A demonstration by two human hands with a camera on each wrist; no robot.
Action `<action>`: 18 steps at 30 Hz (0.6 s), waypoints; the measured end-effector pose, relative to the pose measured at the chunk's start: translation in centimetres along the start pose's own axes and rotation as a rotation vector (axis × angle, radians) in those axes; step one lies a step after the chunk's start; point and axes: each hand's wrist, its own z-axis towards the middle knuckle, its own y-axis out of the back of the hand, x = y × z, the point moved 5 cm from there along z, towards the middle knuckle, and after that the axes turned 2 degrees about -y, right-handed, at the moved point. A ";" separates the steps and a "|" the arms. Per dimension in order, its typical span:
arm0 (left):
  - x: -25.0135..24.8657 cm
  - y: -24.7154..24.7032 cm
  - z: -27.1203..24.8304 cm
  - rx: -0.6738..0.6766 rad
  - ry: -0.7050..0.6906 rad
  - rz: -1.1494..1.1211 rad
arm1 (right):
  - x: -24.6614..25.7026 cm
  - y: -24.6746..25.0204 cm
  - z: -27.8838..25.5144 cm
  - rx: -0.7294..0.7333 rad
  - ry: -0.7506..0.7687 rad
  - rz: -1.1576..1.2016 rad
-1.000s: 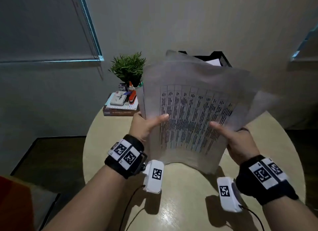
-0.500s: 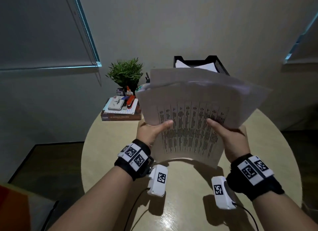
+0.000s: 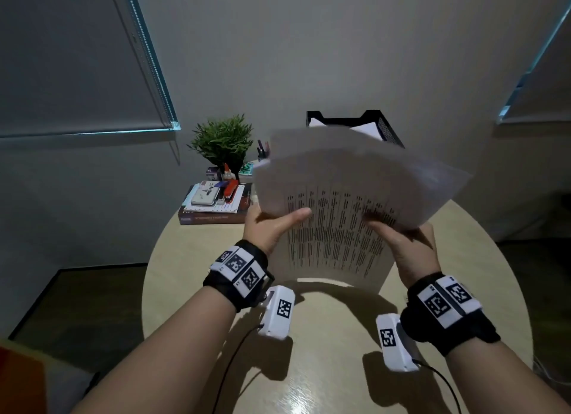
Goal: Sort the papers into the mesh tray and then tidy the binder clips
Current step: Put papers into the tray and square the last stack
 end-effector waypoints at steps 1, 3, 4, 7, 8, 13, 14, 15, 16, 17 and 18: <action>0.1 0.3 0.1 -0.004 -0.012 0.005 | -0.2 0.1 0.0 0.010 -0.005 -0.006; 0.2 0.6 0.1 0.001 -0.050 0.001 | -0.5 0.2 -0.2 0.023 -0.017 -0.011; -0.1 0.5 0.2 0.013 -0.067 -0.004 | -0.5 0.2 -0.3 0.030 -0.012 -0.002; -0.9 0.2 0.5 0.020 -0.091 -0.011 | 0.6 0.1 -0.4 0.001 0.028 0.021; -1.2 0.1 0.6 0.010 -0.096 -0.013 | 1.2 0.2 -0.5 -0.027 0.061 0.025; -2.3 -0.3 1.0 0.036 -0.121 0.009 | 5.3 0.3 -0.9 -0.163 0.378 -0.102; -2.3 -0.4 1.0 0.040 -0.115 0.009 | 6.2 0.2 -0.9 -0.151 0.465 -0.166; -2.3 -0.4 1.0 0.039 -0.110 0.007 | 7.0 0.0 -0.8 -0.130 0.559 -0.253; -2.2 -0.4 1.0 0.038 -0.107 0.000 | 7.6 -0.2 -0.8 -0.109 0.649 -0.365; -2.2 -0.3 1.1 0.037 -0.103 -0.003 | 8.1 -0.6 -0.8 -0.084 0.727 -0.491; -2.1 -0.3 1.1 0.036 -0.097 -0.005 | 8.2 -0.8 -0.6 -0.061 0.777 -0.612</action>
